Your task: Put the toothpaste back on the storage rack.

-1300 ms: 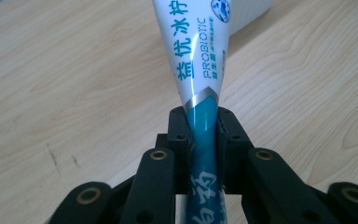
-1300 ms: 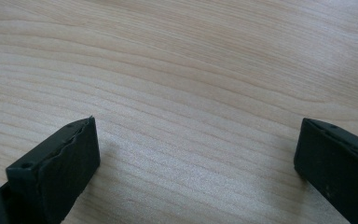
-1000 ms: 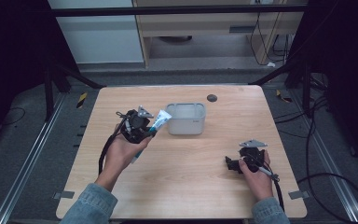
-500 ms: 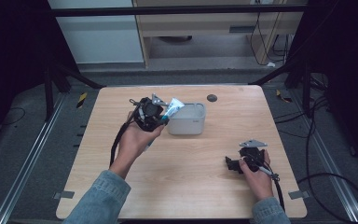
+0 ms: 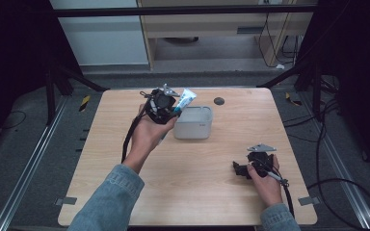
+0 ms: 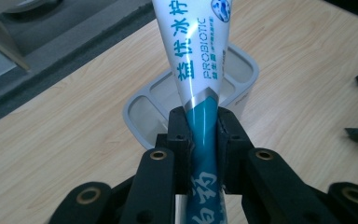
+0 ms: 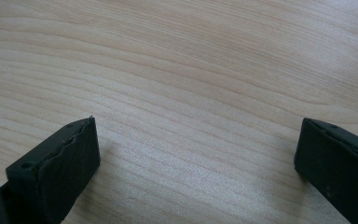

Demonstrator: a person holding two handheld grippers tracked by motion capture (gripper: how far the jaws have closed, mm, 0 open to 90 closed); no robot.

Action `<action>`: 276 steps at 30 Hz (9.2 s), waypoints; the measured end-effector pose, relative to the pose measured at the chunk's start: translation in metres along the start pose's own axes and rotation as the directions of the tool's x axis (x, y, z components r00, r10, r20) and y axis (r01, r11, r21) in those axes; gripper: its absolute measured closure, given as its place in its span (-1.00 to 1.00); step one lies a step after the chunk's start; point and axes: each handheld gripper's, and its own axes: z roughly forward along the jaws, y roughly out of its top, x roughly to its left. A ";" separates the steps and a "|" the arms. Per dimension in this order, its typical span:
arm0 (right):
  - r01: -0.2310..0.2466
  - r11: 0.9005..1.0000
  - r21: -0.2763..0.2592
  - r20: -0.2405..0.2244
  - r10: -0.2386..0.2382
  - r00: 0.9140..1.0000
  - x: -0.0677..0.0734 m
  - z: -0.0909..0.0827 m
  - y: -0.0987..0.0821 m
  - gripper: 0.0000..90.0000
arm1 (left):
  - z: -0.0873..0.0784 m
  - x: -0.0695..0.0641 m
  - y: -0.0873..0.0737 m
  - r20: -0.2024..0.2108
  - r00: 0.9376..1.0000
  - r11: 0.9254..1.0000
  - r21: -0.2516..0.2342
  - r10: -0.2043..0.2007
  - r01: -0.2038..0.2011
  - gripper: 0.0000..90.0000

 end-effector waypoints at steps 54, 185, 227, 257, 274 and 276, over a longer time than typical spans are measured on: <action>-0.001 1.000 0.001 -0.013 0.001 1.000 0.000 0.000 0.000 -0.99 | 0.031 0.003 0.056 0.008 1.000 0.984 -0.174 -0.023 0.024 0.72; -0.002 1.000 -0.001 -0.016 0.002 1.000 0.000 0.000 0.000 -0.99 | 0.117 0.012 0.008 0.008 0.998 0.908 -0.414 -0.064 0.062 0.72; -0.003 1.000 0.000 -0.016 0.003 1.000 0.000 0.000 0.000 -0.99 | 0.108 -0.002 -0.012 0.000 1.000 0.944 -0.328 0.023 -0.021 0.72; -0.003 1.000 0.000 -0.016 0.003 1.000 0.000 0.000 0.000 -0.99 | 0.121 -0.009 -0.016 0.030 1.000 0.970 -0.242 -0.004 0.012 0.72; -0.001 1.000 -0.001 -0.016 0.001 1.000 0.000 0.000 0.000 -0.99 | 0.126 -0.008 -0.018 0.025 0.999 0.978 -0.203 -0.033 0.038 0.71; -0.001 1.000 -0.001 -0.016 0.001 1.000 0.000 0.000 0.000 -0.99 | 0.125 -0.008 -0.018 0.027 0.999 0.979 -0.202 -0.035 0.040 0.71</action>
